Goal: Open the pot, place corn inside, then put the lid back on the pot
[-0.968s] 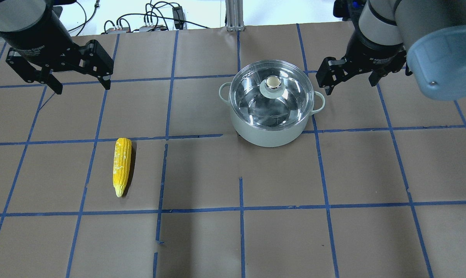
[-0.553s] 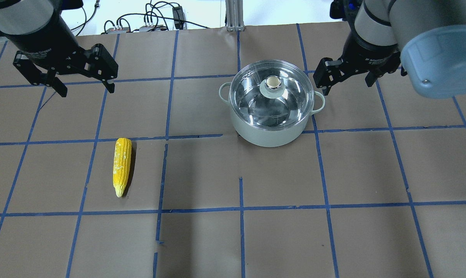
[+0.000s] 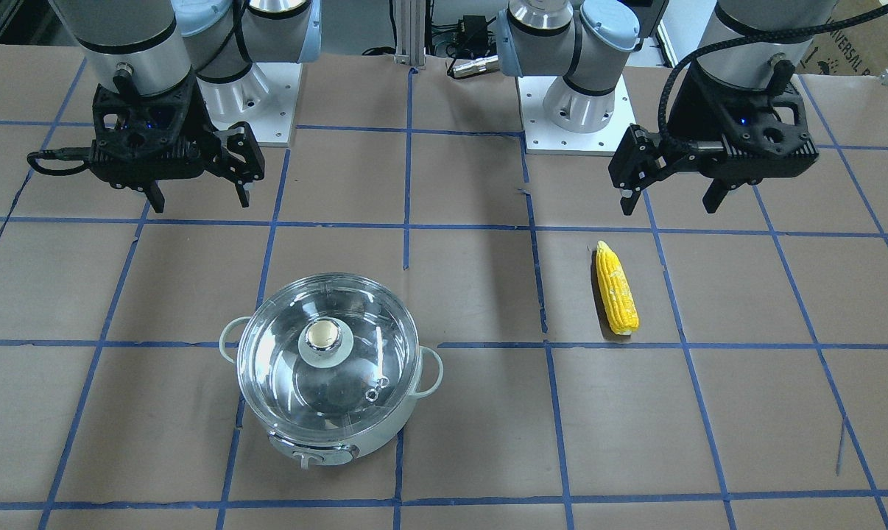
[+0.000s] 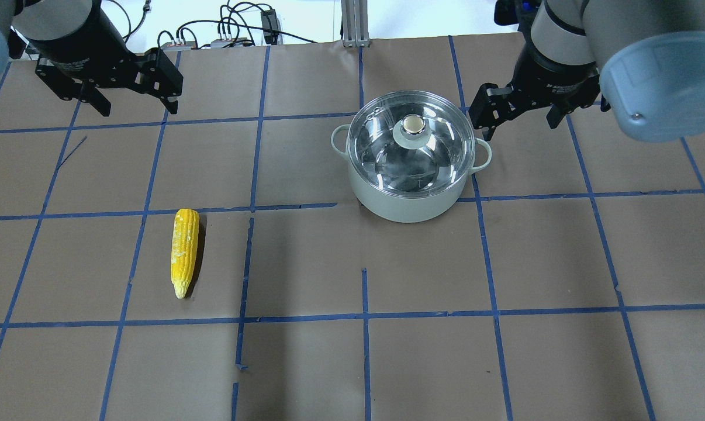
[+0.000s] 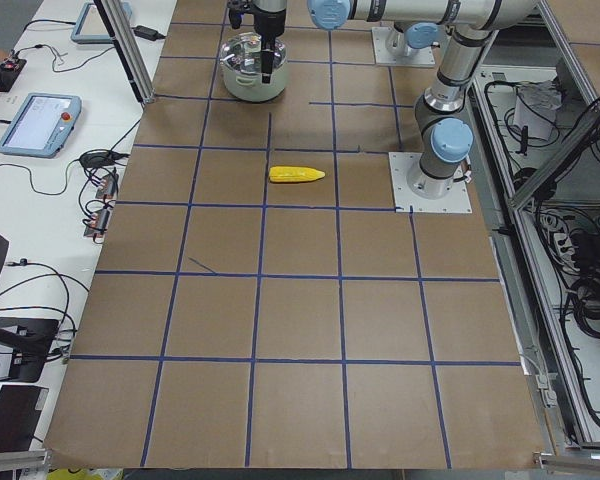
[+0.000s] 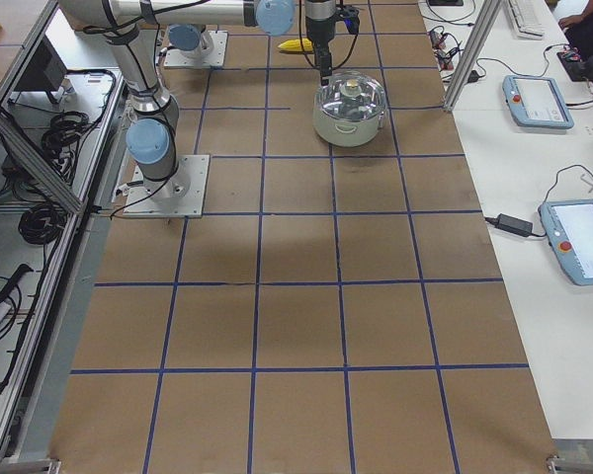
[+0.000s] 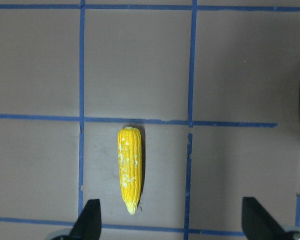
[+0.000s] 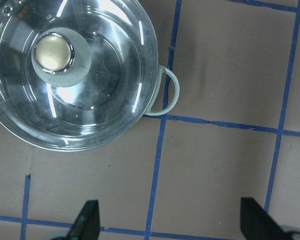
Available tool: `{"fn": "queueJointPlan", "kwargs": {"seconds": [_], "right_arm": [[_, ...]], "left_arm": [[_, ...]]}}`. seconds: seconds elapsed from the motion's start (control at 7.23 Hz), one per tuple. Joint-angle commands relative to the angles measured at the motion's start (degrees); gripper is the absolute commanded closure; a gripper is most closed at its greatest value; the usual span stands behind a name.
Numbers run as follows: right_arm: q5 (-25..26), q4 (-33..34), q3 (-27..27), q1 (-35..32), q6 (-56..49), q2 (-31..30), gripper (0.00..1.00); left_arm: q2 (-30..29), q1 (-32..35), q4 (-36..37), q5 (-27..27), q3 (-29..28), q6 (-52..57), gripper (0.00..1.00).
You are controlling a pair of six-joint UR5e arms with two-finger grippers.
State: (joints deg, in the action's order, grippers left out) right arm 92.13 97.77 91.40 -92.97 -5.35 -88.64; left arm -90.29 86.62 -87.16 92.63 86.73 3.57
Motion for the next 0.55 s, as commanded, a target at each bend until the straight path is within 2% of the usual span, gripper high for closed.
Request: {"fn": "queueJointPlan", "kwargs": {"seconds": [0.0, 0.28, 0.41], "right_arm": [[-1.85, -0.12, -9.34, -2.02, 0.34, 10.18, 0.00], [-1.87, -0.03, -18.50, -7.20, 3.91, 19.87, 0.00], [-2.04, -0.12, -20.28, -8.18, 5.34, 22.61, 0.00]], "left_arm": [[1.96, -0.13, -5.98, -0.25, -0.06, 0.56, 0.00], [3.44, -0.14, -3.47, -1.65, -0.41, 0.83, 0.00], [3.88, -0.05, -2.93, -6.88, 0.02, 0.39, 0.00]]}}
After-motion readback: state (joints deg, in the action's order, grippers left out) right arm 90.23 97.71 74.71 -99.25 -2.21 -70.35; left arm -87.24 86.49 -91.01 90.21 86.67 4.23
